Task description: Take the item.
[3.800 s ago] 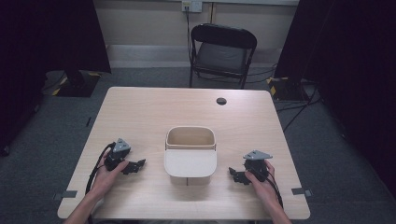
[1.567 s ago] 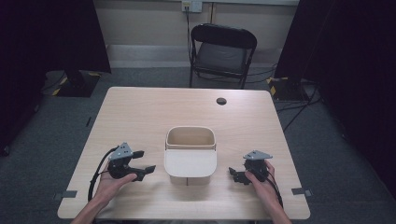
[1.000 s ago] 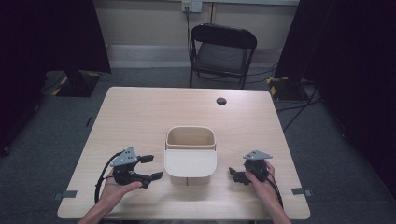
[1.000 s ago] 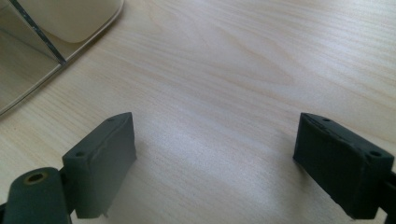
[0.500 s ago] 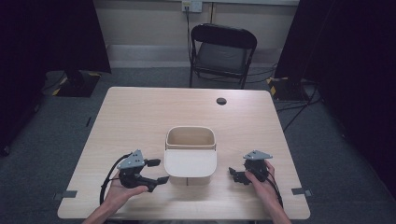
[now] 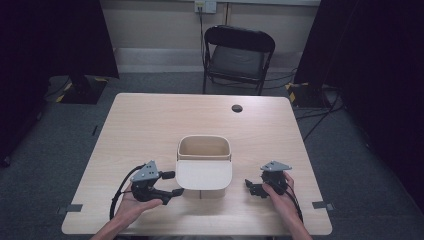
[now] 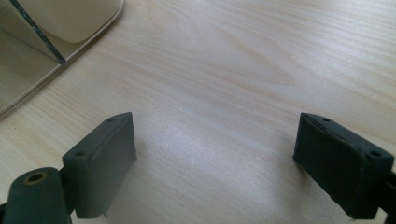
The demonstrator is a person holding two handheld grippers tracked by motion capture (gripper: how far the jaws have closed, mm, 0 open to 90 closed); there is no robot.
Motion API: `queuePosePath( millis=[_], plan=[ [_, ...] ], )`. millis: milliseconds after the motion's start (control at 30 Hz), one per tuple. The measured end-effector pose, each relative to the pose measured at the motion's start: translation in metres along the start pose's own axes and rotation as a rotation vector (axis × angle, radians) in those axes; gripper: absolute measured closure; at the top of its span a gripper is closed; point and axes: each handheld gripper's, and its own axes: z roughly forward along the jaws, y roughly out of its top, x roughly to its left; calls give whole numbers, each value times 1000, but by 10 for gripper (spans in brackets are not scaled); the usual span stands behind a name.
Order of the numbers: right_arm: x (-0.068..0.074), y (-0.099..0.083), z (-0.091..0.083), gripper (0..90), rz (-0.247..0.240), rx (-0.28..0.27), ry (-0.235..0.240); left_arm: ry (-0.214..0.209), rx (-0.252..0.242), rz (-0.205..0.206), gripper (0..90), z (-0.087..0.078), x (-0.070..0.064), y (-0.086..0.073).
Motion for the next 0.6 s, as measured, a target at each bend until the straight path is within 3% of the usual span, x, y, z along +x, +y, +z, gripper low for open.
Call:
queuePosePath(
  millis=[600],
  plan=[
    [0,0,0,120,-1,-1,1,-3,-34,-7,334,-2,-1,4]
  ],
)
